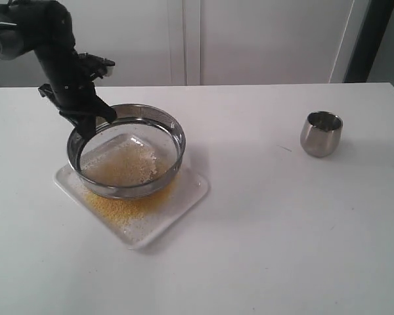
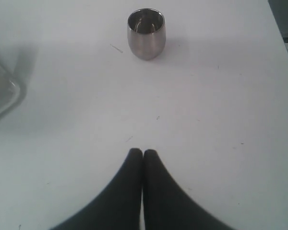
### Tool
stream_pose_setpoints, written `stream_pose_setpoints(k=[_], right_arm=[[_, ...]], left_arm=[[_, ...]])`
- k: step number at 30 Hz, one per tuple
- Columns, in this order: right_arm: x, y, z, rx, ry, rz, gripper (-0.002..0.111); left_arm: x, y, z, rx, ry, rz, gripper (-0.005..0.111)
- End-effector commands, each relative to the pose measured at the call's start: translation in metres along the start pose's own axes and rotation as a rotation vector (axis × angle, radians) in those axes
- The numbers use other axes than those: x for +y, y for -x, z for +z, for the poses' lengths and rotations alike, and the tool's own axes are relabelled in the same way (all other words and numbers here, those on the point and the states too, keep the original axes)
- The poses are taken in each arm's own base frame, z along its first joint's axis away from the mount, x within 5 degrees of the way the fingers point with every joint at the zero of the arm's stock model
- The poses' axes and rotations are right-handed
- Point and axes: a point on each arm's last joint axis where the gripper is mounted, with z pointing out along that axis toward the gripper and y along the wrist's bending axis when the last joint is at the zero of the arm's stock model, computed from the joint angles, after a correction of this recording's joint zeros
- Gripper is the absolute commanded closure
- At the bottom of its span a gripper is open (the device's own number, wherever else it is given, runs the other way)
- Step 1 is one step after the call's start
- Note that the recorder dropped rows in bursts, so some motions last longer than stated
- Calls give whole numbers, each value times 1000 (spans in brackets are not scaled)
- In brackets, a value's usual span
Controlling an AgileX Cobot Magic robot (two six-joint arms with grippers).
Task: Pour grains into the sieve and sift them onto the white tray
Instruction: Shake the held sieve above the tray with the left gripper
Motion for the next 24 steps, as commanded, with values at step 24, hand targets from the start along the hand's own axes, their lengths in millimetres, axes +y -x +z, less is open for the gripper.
stream_pose_setpoints(k=[24], right_arm=[[0, 0, -1, -11, -1, 3, 108]], left_arm=[[30, -21, -15, 1, -222, -100, 107]])
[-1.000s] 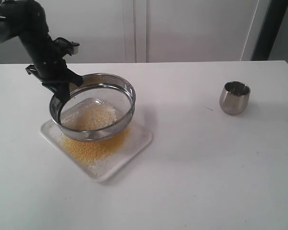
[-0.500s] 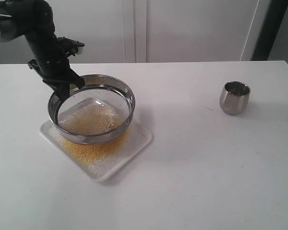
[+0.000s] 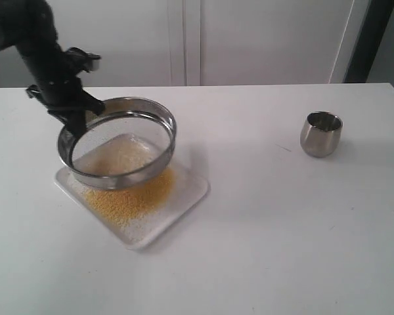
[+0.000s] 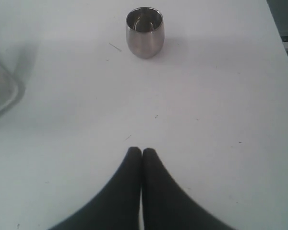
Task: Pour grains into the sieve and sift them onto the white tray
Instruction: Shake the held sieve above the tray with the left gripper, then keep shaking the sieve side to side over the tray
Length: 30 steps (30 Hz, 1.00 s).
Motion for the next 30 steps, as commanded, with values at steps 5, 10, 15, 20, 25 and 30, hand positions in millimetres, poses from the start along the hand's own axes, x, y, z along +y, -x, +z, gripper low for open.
stream_pose_setpoints(k=[5, 10, 15, 20, 25, 30], right_arm=[[0, 0, 0, -9, -1, 3, 108], [0, 0, 0, -9, -1, 5, 108], [0, 0, 0, -9, -1, 5, 108], [0, 0, 0, -9, -1, 5, 108], [0, 0, 0, -9, -1, 20, 108], [0, 0, 0, -9, -1, 20, 108]], left_arm=[[-37, -2, -10, 57, -49, 75, 107], [4, 1, -15, -1, 59, 12, 107], [10, -5, -16, -2, -114, -37, 107], [-49, 2, -1, 73, -87, 88, 107], [-35, 8, -8, 20, 21, 97, 107], [18, -4, -21, -33, -133, -76, 107]])
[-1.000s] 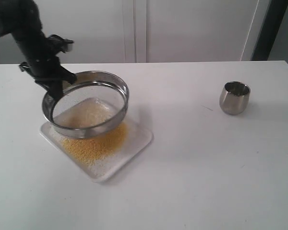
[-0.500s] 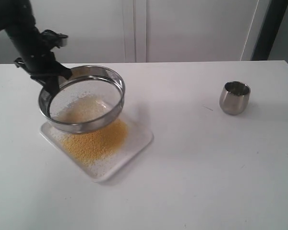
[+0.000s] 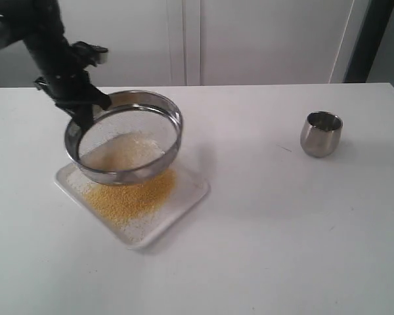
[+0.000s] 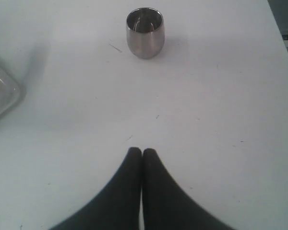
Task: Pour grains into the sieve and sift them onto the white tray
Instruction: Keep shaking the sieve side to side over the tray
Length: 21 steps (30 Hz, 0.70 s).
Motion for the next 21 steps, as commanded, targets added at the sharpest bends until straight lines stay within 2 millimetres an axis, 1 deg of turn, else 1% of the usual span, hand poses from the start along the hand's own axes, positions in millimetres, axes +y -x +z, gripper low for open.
stream_pose_setpoints(k=[1, 2, 3, 4, 5, 6, 7, 8, 9, 10, 11, 12, 13, 16, 18, 19, 21], right_arm=[[0, 0, 0, -9, -1, 6, 108], [0, 0, 0, -9, -1, 6, 108], [0, 0, 0, -9, -1, 6, 108], [0, 0, 0, -9, -1, 6, 108], [0, 0, 0, -9, -1, 6, 108], [0, 0, 0, -9, -1, 6, 108], [0, 0, 0, -9, -1, 6, 108], [0, 0, 0, -9, -1, 6, 108], [0, -1, 0, -7, -1, 6, 108], [0, -1, 0, -7, -1, 6, 108], [0, -1, 0, -7, -1, 6, 108], [0, -1, 0, -7, -1, 6, 108], [0, -1, 0, -7, -1, 6, 108], [0, -1, 0, -7, -1, 6, 108], [0, -1, 0, -7, -1, 6, 108], [0, -1, 0, -7, -1, 6, 108], [0, -1, 0, -7, -1, 6, 108]], left_arm=[[19, -11, -12, 7, -147, -88, 107], [1, -6, -8, 31, -121, -43, 107], [-9, -4, -5, 46, -105, -22, 107], [-27, 0, -3, 58, -93, 20, 107], [-35, 2, -2, 64, -82, 58, 107], [-33, 1, -1, 73, -55, 63, 107], [-13, -2, -2, 68, 5, 23, 107], [-1, -5, -2, 66, 11, -5, 107], [19, -11, 0, 69, -9, -78, 107], [24, -14, 0, 74, -42, -104, 107], [21, -12, 0, 48, -111, -112, 107], [16, -10, 1, 42, -129, -92, 107], [-3, -5, 3, 51, -129, -48, 107], [-31, 2, 4, 59, -123, 21, 107], [-34, 3, 5, 76, -78, 59, 107], [-30, 2, 5, 86, -48, 59, 107], [-11, 0, 3, 59, -14, 23, 107]])
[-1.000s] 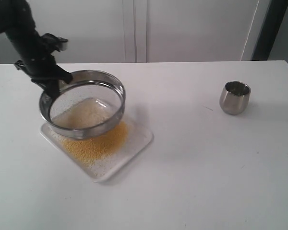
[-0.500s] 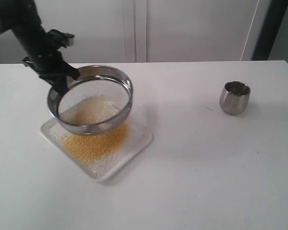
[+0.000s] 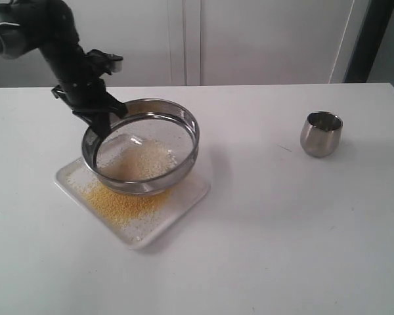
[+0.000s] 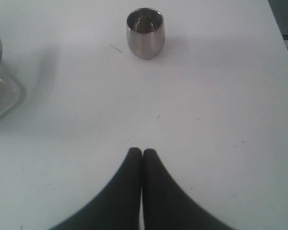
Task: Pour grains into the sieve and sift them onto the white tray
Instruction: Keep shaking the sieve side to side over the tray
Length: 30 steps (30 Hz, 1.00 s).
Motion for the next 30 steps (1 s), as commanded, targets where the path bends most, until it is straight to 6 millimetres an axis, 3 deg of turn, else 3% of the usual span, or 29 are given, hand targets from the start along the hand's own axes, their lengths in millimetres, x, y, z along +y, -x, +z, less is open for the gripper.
stream_pose_setpoints(k=[1, 4, 6, 11, 13, 15, 18, 19, 21, 23, 25, 28, 30], right_arm=[[0, -1, 0, -7, -1, 4, 108], [0, -1, 0, -7, -1, 4, 108], [0, -1, 0, -7, -1, 4, 108], [0, -1, 0, -7, -1, 4, 108], [0, -1, 0, -7, -1, 4, 108], [0, -1, 0, -7, -1, 4, 108], [0, -1, 0, -7, -1, 4, 108], [0, -1, 0, -7, -1, 4, 108], [0, -1, 0, -7, -1, 4, 108], [0, -1, 0, -7, -1, 4, 108], [0, -1, 0, -7, -1, 4, 108], [0, -1, 0, -7, -1, 4, 108], [0, -1, 0, -7, -1, 4, 108]], left_arm=[[24, -11, -17, 17, 35, -44, 107], [43, -15, -24, -8, 18, -95, 107], [39, -17, -24, 6, -52, -99, 107], [-7, -14, 1, 98, -90, -18, 107], [-20, -12, -1, 113, -52, 25, 107], [-15, -10, -10, 80, 8, 32, 107], [22, -16, -23, 48, 87, -22, 107], [39, -21, -25, 38, 80, -70, 107], [54, -28, -25, 32, 12, -143, 107], [47, -27, -24, 10, -105, -165, 107], [22, -19, -19, 16, -135, -92, 107], [-6, -11, -12, 81, -16, -14, 107], [-9, -11, -13, 96, 33, 13, 107]])
